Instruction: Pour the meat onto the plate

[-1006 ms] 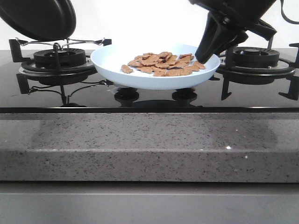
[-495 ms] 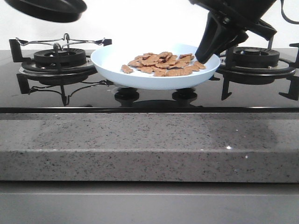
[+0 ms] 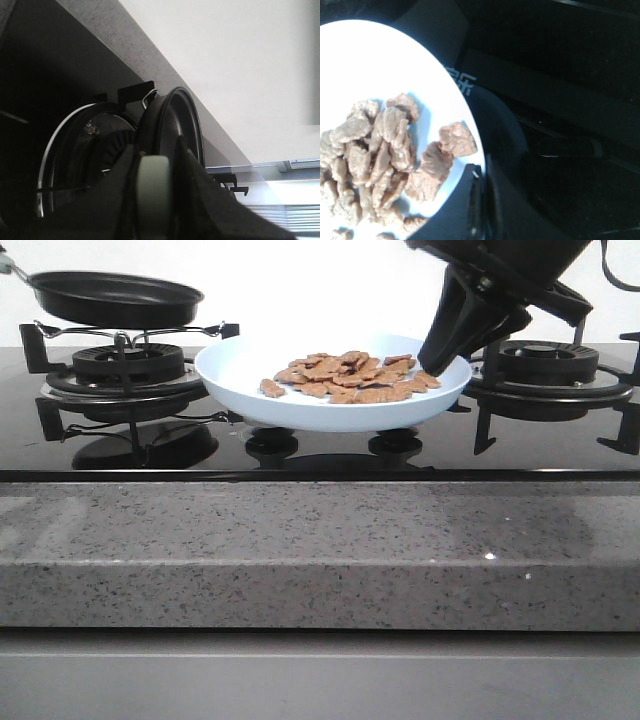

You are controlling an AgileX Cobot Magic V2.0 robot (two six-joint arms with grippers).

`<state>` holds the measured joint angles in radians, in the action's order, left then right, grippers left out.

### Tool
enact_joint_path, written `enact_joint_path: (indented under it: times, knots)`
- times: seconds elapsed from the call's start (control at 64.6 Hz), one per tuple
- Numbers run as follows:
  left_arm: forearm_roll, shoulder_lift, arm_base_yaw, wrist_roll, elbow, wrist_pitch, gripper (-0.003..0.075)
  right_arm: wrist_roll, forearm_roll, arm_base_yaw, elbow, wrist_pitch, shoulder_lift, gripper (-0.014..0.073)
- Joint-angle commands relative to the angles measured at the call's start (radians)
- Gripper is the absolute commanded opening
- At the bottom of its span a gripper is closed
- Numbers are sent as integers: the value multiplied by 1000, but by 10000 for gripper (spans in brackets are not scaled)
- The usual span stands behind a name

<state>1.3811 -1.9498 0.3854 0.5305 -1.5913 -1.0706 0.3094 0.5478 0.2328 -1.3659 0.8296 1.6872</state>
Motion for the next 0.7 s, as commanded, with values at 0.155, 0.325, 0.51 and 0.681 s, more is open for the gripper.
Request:
enact_joint_path:
  times: [0.155,0.325,0.51,0.681]
  knots:
    - [96,35,4,-1,-36,-57,-20,15,28,-2,-21,-29,-53,-112]
    - [87,35,4,-1,-36,-61,-18,15,28,-2,-21,-29,-53,-112]
    - [63,35,4,-1,-36,-61,153,15,28,-2,-21,-29,-53,-112]
    - [36,35,4,32,-36,-68,456,15,28,-2,-21,-29,-53,-112]
